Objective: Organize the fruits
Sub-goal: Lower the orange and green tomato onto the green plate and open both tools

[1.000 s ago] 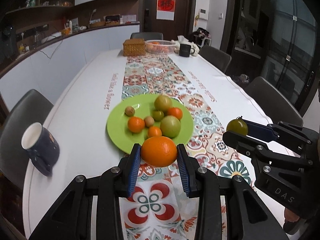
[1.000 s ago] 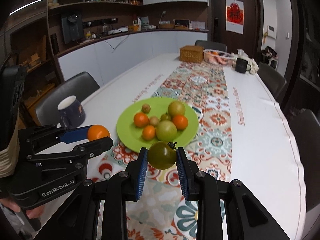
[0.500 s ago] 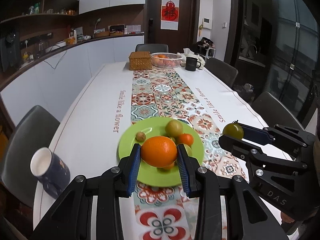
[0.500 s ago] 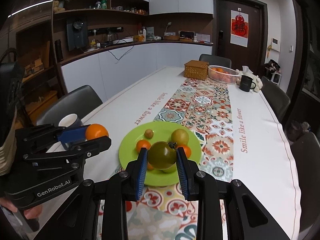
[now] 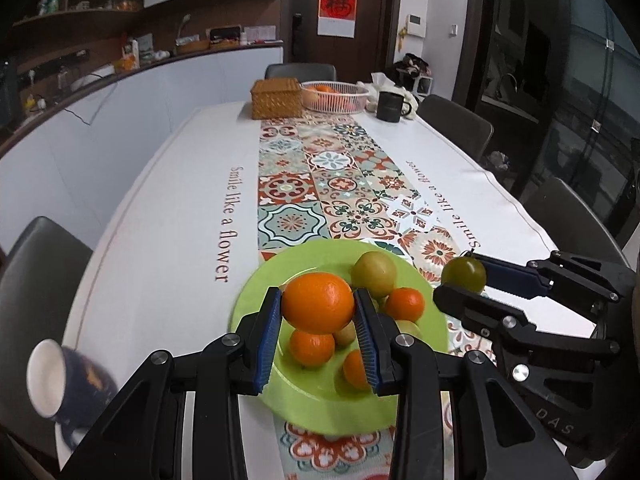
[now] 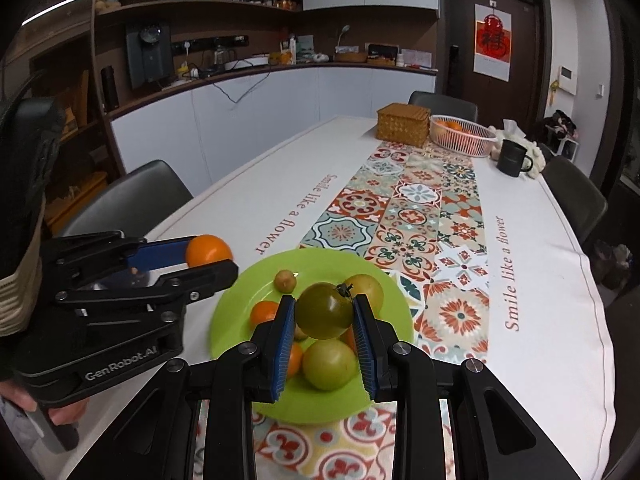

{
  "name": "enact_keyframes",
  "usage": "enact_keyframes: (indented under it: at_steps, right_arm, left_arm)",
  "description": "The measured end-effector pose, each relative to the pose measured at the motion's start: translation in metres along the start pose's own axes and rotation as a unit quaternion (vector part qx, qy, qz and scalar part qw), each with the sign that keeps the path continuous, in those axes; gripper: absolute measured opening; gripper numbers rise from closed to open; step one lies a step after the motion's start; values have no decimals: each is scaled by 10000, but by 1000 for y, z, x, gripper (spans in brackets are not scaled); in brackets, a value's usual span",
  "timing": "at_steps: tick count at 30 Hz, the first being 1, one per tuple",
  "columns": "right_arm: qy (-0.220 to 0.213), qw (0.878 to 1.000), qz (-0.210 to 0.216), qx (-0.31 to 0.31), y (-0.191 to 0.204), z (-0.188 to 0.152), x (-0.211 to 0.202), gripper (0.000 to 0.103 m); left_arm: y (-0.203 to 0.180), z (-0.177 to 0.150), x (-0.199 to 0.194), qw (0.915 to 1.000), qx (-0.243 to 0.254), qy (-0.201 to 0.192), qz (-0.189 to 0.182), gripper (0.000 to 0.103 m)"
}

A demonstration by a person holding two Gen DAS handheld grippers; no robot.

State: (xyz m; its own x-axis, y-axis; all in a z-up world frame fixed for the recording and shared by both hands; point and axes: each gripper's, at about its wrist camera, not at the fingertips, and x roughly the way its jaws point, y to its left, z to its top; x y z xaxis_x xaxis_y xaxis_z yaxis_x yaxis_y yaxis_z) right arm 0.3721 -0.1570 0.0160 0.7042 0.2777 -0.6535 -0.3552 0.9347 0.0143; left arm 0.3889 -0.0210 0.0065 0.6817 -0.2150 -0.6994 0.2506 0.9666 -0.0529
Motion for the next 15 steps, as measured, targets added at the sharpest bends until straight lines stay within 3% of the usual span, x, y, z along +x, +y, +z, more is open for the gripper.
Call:
enact_keyframes:
  at_steps: [8,15]
  right_arm:
    - [392,9992,58,-62,-8,-4,44,30]
    - [487,9988,73,-7,-11,-11,60,30]
  left_arm:
    - [3,8,45,9993,135,340,-37,36]
    - [2,9,60,9980,357,507,-110,39]
